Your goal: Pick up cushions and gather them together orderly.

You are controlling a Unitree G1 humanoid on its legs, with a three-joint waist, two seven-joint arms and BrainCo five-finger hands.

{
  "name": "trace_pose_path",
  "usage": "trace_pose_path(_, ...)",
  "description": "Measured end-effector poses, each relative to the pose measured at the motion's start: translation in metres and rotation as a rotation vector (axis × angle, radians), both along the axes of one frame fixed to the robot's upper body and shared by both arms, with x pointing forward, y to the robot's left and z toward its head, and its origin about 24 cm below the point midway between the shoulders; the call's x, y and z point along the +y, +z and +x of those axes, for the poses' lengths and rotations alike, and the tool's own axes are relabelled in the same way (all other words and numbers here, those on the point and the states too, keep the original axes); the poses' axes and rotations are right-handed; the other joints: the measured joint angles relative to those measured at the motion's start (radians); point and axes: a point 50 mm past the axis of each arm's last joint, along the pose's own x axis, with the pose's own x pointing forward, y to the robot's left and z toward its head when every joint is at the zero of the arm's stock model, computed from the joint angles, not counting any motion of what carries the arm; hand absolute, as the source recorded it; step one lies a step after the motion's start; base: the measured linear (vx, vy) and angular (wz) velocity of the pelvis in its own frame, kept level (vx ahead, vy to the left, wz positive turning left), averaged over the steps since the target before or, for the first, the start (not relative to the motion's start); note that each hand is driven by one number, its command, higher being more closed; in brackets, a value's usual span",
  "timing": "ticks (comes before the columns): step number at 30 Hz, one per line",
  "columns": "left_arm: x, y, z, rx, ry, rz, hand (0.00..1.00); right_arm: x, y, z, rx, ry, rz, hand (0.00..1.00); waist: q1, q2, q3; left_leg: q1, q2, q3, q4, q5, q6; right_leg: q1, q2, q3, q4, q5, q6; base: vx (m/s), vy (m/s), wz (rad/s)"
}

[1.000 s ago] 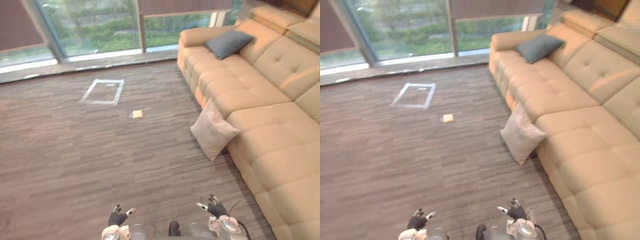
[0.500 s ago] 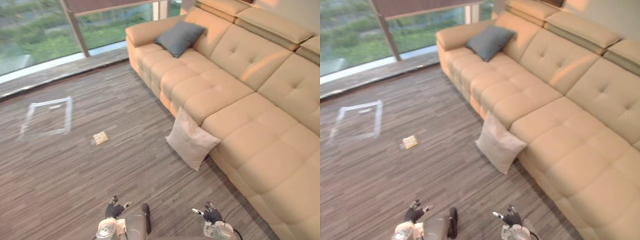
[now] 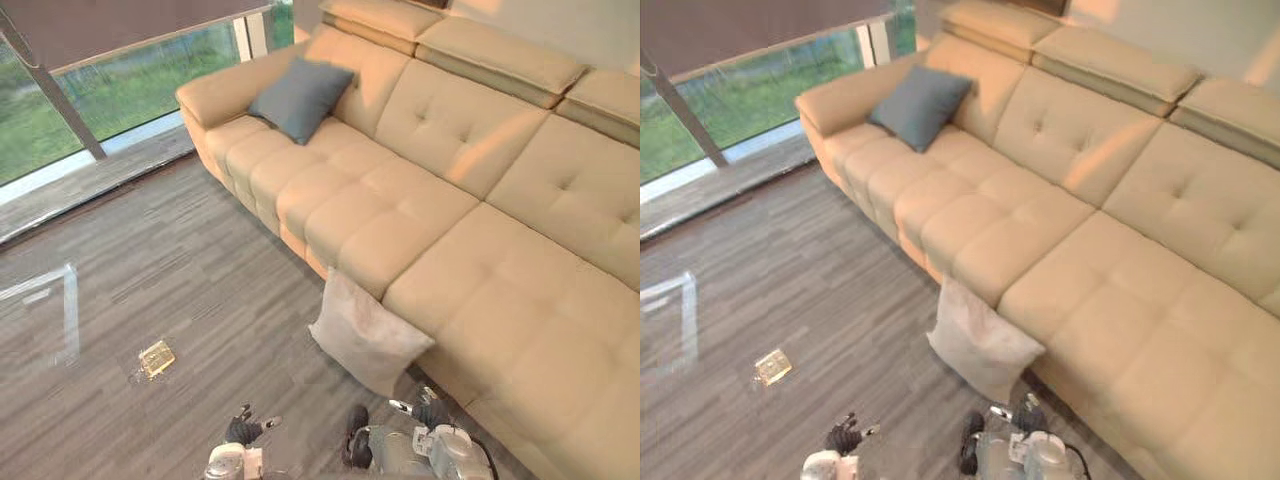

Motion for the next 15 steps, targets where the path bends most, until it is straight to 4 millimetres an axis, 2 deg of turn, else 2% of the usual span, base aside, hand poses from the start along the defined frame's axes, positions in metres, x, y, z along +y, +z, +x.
trace_pose_path(1,0.001,0.001,0.001,-0.009,0.003,0.003,0.00,0.002,0.000,-0.001,0.002,-0.001,0.006,0.00,0.004,0.001,0.004,-0.041,0.030,0.002,0.112,-0.019,-0.007,0.040,0.014,0.013,-0.005,-0.020,-0.005,0.49,-0.118,-0.47)
trace_pose_path(2,0.003,0.003,0.004,-0.020,-0.002,0.011,0.00,0.006,-0.001,-0.002,0.003,-0.006,0.017,0.00,0.008,-0.009,0.008,-0.077,0.048,0.007,0.169,-0.049,-0.009,0.082,0.019,0.033,-0.007,-0.042,-0.006,0.31,-0.078,-0.46)
trace_pose_path(3,0.003,0.004,0.005,-0.026,-0.005,0.015,0.00,0.008,-0.001,-0.004,0.003,-0.013,0.024,0.00,0.009,-0.016,0.009,-0.098,0.051,0.015,0.160,-0.067,0.000,0.108,0.019,0.045,-0.016,-0.049,0.002,0.35,-0.094,-0.50)
trace_pose_path(5,0.003,0.005,0.007,-0.038,-0.009,0.017,0.00,0.009,-0.002,-0.006,0.009,-0.020,0.029,0.00,0.011,-0.025,0.007,-0.146,0.038,0.028,0.002,-0.109,0.014,0.161,0.018,0.092,-0.063,-0.056,0.018,0.30,-0.048,-0.61)
trace_pose_path(7,0.003,0.006,0.009,-0.043,-0.014,0.019,0.00,0.009,-0.002,-0.007,0.010,-0.027,0.028,0.00,0.012,-0.028,0.007,-0.160,-0.009,-0.035,-0.203,-0.117,0.009,0.179,0.010,0.133,-0.059,-0.066,0.034,0.33,0.067,-0.68)
trace_pose_path(9,0.005,0.007,0.012,-0.052,-0.021,0.030,0.00,0.012,-0.002,-0.006,0.010,-0.027,0.035,0.00,0.021,-0.048,0.016,-0.157,-0.107,-0.212,-0.444,-0.095,0.008,0.188,-0.016,0.196,-0.035,-0.082,0.065,0.33,0.171,-0.78)
trace_pose_path(10,0.005,0.007,0.013,-0.054,-0.021,0.032,0.00,0.013,-0.002,-0.006,0.009,-0.028,0.036,0.00,0.023,-0.050,0.015,-0.157,-0.130,-0.262,-0.492,-0.068,0.011,0.188,-0.023,0.212,-0.026,-0.091,0.079,0.33,0.253,-0.79)
trace_pose_path(11,0.003,0.008,0.015,-0.057,-0.020,0.027,0.00,0.011,-0.002,-0.006,0.006,-0.030,0.030,0.00,0.025,-0.041,0.010,-0.153,-0.146,-0.321,-0.561,0.010,0.016,0.188,-0.022,0.244,-0.005,-0.110,0.112,0.27,0.237,-0.69)
trace_pose_path(12,0.000,0.006,0.013,-0.050,-0.018,0.019,0.00,0.009,-0.003,-0.009,0.011,-0.035,0.024,0.00,0.027,-0.026,0.001,-0.153,-0.140,-0.332,-0.584,0.106,0.006,0.187,-0.013,0.264,0.006,-0.123,0.133,0.30,0.328,-0.82)
trace_pose_path(13,0.005,0.007,0.015,-0.052,-0.014,0.029,0.00,0.013,-0.004,-0.012,0.025,-0.038,0.033,0.00,0.035,-0.053,-0.008,-0.136,-0.155,-0.290,-0.564,0.086,0.017,0.188,-0.037,0.305,0.018,-0.134,0.153,0.17,0.238,-0.81)
trace_pose_path(15,0.011,0.007,0.012,-0.046,-0.013,0.044,0.00,0.028,-0.007,-0.017,0.039,-0.043,0.076,0.00,0.052,-0.087,-0.033,-0.105,-0.172,-0.218,-0.582,0.060,0.052,0.189,-0.071,0.353,0.015,-0.139,0.180,0.19,0.275,-0.87)
